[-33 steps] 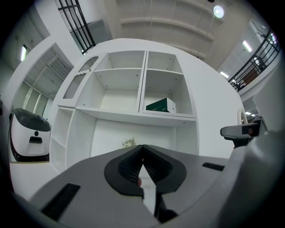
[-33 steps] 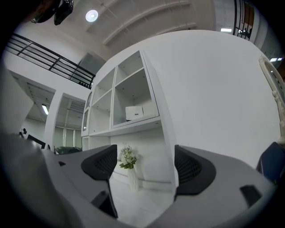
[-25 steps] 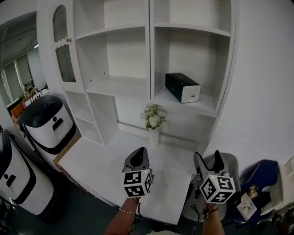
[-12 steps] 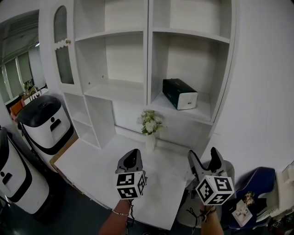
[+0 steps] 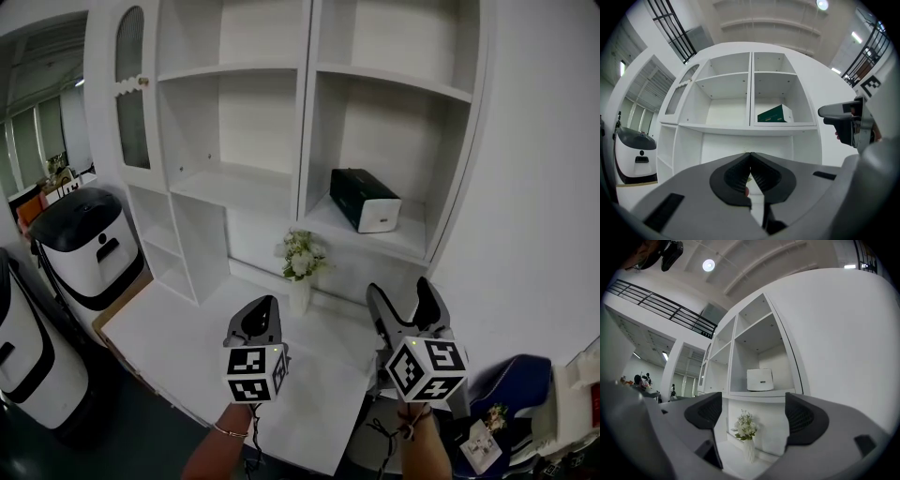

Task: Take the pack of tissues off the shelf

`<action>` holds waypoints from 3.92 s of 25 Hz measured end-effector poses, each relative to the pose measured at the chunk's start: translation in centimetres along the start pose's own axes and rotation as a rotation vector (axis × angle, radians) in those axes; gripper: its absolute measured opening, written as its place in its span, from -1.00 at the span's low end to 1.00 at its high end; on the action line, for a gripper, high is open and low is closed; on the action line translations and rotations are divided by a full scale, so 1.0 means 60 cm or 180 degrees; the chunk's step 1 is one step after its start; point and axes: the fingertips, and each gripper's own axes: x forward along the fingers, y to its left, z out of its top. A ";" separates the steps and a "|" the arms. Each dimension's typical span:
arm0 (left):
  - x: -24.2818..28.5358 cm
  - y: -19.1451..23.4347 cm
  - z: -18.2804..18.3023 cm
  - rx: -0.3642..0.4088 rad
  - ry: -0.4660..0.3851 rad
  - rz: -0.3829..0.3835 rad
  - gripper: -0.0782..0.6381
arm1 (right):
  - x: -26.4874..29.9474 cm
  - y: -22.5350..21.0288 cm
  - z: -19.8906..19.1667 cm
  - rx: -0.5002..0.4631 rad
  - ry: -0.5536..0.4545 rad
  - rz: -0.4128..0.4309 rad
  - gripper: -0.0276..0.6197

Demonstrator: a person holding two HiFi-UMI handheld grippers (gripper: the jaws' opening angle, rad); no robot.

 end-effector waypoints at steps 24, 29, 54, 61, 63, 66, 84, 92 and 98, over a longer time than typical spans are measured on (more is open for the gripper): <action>0.004 0.081 0.036 -0.0073 -0.0266 0.0219 -0.73 | 0.149 0.007 0.111 -0.0127 0.0060 0.0013 0.46; 0.013 0.095 0.039 -0.0149 -0.0301 0.0212 -0.73 | 0.178 0.006 0.116 -0.0194 0.0145 -0.0045 0.48; 0.025 0.104 0.018 -0.0217 -0.0218 0.0154 -0.73 | 0.268 -0.034 0.093 -0.0414 0.0720 -0.0200 0.61; 0.025 0.095 0.010 -0.0239 -0.0204 0.0141 -0.73 | 0.276 -0.034 0.080 -0.0482 0.0909 -0.0214 0.65; 0.023 0.095 0.010 -0.0242 -0.0207 0.0153 -0.73 | 0.279 -0.033 0.074 -0.0532 0.0988 -0.0239 0.69; 0.020 0.095 0.011 -0.0248 -0.0211 0.0171 -0.73 | 0.281 -0.035 0.071 -0.0566 0.1031 -0.0268 0.71; -0.003 0.081 0.021 -0.0208 -0.0234 0.0205 -0.73 | 0.289 -0.044 0.057 -0.0680 0.1285 -0.0411 0.55; -0.022 0.081 0.037 -0.0127 -0.0244 0.0273 -0.73 | 0.281 -0.042 0.062 -0.0640 0.1257 -0.0295 0.45; -0.033 0.078 0.050 -0.0068 -0.0266 0.0338 -0.73 | 0.279 -0.037 0.067 -0.0658 0.1189 -0.0209 0.38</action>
